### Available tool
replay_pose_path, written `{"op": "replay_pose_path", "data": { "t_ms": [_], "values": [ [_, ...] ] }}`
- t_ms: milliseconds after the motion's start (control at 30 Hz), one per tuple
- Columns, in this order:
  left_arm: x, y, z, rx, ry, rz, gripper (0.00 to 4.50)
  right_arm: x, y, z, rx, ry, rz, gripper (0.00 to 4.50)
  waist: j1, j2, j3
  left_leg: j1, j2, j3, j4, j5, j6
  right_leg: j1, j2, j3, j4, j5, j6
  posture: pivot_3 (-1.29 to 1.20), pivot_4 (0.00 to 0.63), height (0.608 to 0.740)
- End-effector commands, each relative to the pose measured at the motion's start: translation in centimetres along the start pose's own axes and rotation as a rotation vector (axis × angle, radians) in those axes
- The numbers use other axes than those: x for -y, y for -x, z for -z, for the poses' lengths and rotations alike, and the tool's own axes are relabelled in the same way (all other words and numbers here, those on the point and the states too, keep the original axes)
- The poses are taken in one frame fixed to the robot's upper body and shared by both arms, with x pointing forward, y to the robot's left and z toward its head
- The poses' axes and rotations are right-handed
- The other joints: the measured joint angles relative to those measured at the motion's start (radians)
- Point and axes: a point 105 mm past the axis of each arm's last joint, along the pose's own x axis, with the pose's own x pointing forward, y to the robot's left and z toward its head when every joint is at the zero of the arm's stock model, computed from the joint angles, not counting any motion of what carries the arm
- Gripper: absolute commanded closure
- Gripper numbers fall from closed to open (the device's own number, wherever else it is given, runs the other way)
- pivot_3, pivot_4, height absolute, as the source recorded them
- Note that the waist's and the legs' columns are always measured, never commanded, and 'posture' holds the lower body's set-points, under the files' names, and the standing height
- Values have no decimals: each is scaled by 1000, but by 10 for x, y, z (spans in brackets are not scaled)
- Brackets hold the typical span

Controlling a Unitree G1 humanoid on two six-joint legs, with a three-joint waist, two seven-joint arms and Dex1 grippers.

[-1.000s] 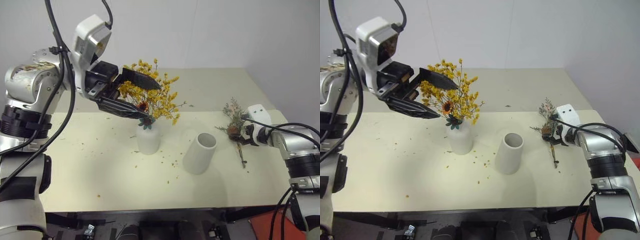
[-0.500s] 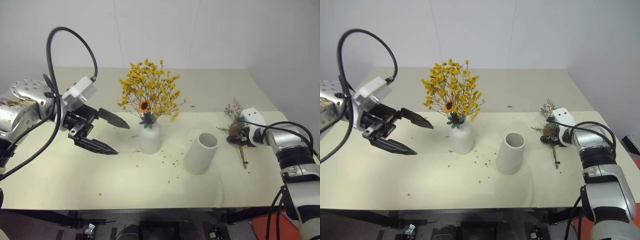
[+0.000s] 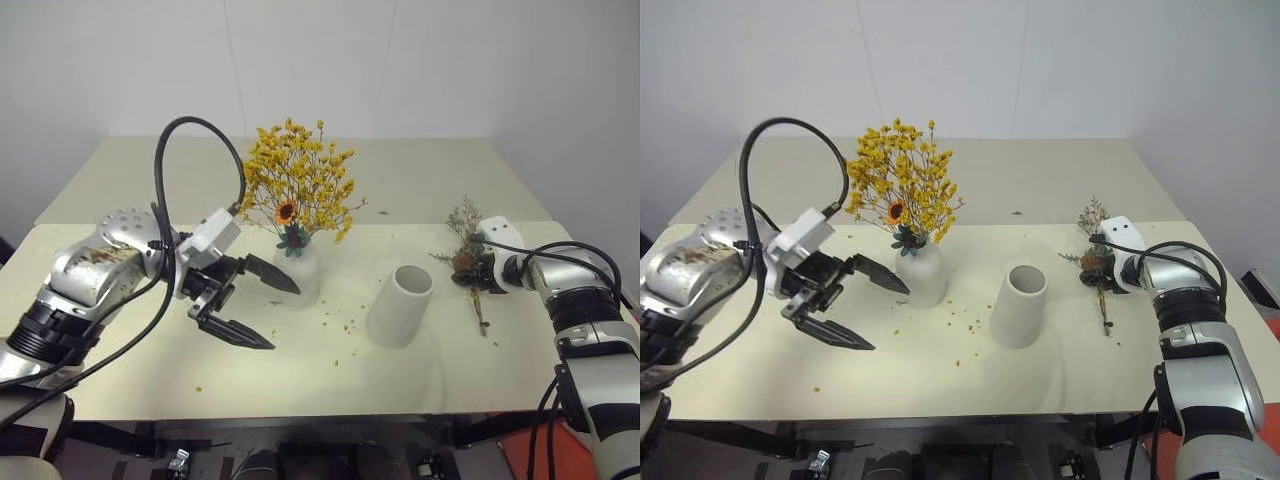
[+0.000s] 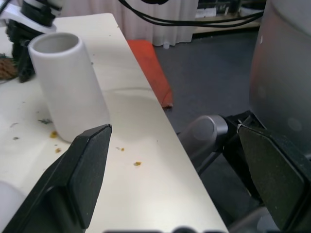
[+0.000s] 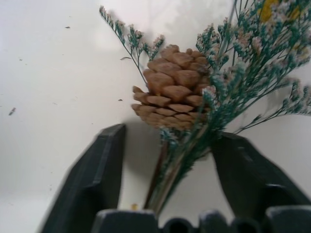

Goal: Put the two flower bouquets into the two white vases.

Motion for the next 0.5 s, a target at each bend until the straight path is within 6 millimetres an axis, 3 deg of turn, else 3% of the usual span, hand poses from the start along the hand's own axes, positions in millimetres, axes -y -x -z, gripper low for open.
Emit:
{"op": "replay_pose_path", "data": {
  "t_ms": [33, 133, 367, 500],
  "values": [
    [-1, 0, -9, 1, -57, -39, 0, 6, 2, 0, -12, 5, 28, 2808, 2, 0, 0, 0, 0, 0, 0, 0, 0, 0, 0, 0, 0, 0, 0, 0, 150, 740],
    [-3, -2, -4, 0, -68, -70, 0, 8, 3, 1, -14, 4, 38, 3765, 1, 0, 0, 1, 0, 0, 0, 0, 0, 1, 0, 0, 0, 0, 0, 0, 150, 740],
    [-4, -8, 8, 5, -85, -126, 0, 16, 9, 5, 8, -29, 102, 3765, 2, 0, 0, 1, 0, 0, 0, 0, 0, 1, 0, 0, 0, 0, 0, 0, 150, 740],
    [-5, -13, 11, 33, -81, -175, 0, 29, 36, -12, 202, -92, 232, 3765, 9, 0, 0, 0, 0, 0, 0, 0, 0, 1, 0, 0, 0, 0, 0, 0, 150, 740]
  ]
}}
